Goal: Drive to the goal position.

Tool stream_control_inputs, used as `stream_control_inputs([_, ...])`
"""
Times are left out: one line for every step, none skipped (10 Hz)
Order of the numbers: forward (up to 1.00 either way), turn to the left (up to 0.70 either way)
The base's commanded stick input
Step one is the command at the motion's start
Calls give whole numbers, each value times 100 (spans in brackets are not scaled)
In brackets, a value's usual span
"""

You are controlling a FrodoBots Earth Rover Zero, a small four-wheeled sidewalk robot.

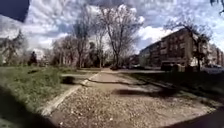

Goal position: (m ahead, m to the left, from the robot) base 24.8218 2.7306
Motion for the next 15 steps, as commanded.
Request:
stream_control_inputs([70, 0])
stream_control_inputs([70, 0])
stream_control_inputs([70, 0])
stream_control_inputs([70, 0])
stream_control_inputs([70, 0])
stream_control_inputs([70, 0])
stream_control_inputs([70, 0])
stream_control_inputs([70, 0])
stream_control_inputs([70, 0])
stream_control_inputs([70, 0])
stream_control_inputs([70, 0])
stream_control_inputs([70, 0])
stream_control_inputs([70, 0])
stream_control_inputs([70, 0])
stream_control_inputs([70, 0])
